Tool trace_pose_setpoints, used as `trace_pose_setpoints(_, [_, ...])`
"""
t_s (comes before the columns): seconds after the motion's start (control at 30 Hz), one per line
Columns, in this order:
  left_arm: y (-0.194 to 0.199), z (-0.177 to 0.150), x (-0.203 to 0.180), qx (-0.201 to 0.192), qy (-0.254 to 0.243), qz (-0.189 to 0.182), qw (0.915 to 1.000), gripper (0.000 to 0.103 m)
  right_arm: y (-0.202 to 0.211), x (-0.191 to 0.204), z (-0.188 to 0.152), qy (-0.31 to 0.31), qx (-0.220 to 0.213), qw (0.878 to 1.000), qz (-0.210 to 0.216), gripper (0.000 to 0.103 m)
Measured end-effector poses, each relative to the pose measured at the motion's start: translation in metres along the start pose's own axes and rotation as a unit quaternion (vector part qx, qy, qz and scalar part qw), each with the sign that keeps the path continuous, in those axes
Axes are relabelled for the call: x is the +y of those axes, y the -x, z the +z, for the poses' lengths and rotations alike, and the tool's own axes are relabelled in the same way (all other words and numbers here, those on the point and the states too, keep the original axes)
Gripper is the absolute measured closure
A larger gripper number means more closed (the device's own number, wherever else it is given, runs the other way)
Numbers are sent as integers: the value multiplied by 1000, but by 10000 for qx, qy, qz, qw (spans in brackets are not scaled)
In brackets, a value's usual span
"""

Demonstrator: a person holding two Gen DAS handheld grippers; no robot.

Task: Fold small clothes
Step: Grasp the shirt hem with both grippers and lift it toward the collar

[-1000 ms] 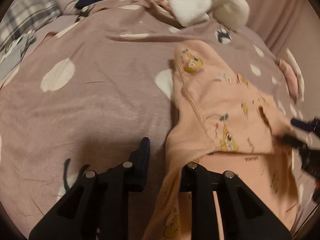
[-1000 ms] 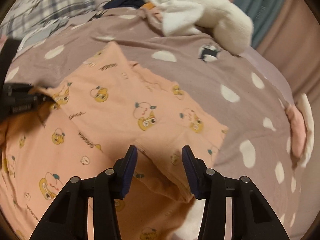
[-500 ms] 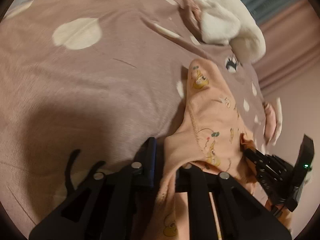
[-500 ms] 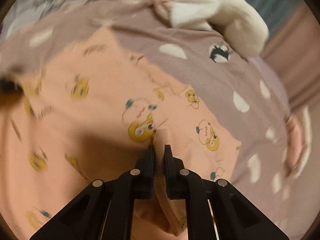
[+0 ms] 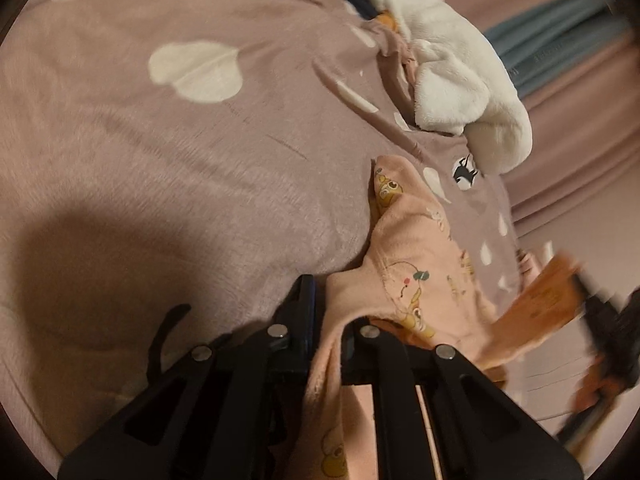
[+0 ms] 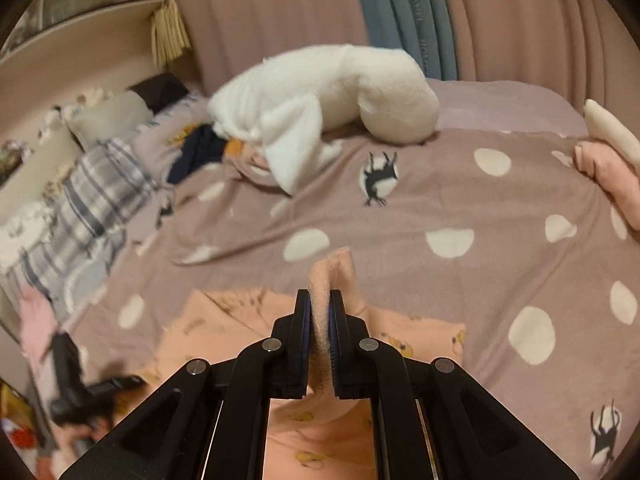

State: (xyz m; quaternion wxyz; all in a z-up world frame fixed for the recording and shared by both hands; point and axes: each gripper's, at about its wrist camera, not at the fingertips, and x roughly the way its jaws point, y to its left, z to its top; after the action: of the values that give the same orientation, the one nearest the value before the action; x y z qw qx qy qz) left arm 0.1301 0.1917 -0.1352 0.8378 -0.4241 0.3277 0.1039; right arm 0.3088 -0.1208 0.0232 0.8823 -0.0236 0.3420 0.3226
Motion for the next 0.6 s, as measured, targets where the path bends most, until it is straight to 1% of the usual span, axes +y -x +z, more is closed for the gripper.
trace_pose_setpoints(0.03, [0,-1,0,-30,1,11,10000,93,3,8,8,117,-55,9999,10,95])
trace_pose_setpoints(0.07, [1,-1,4,-34,112,-57,9999,93,4,18,17,232,-96,9997,42,95])
trace_pose_setpoints(0.13, [0,1,19,-2,620,-375,9974,93,7,45,39,388,-205,9989,157,95])
trace_pose_setpoints(0.2, [-3,3,27,49,913,-589,9941,93,8,77,59,594,-327,9971,353,95])
trace_pose_setpoints(0.23, [-2,4,27,51,935,-596,9938,94,7,90,68,678,-372,9959,465,95])
trace_pose_setpoints(0.27, [-2,3,27,30,916,-571,9941,94,7,112,77,782,-438,9942,594,95])
trace_pose_setpoints(0.33, [0,1,25,-54,891,-550,9945,94,4,158,92,1062,-506,9898,798,95])
trace_pose_setpoints(0.37, [1,0,26,-77,921,-568,9941,94,1,188,100,1245,-527,9868,892,95])
trace_pose_setpoints(0.4, [1,1,29,-69,1040,-645,9925,94,-2,206,103,1344,-526,9845,994,95])
trace_pose_setpoints(0.43, [2,1,33,-51,1199,-749,9899,95,-7,233,108,1483,-519,9806,1174,95])
trace_pose_setpoints(0.53, [1,3,45,12,1604,-1045,9815,95,-20,284,111,1623,-436,9720,1640,95])
trace_pose_setpoints(0.57, [2,3,44,20,1588,-1034,9819,95,-26,305,111,1680,-375,9688,1781,95])
trace_pose_setpoints(0.6, [2,4,42,9,1521,-982,9835,95,-28,318,109,1740,-348,9669,1834,95])
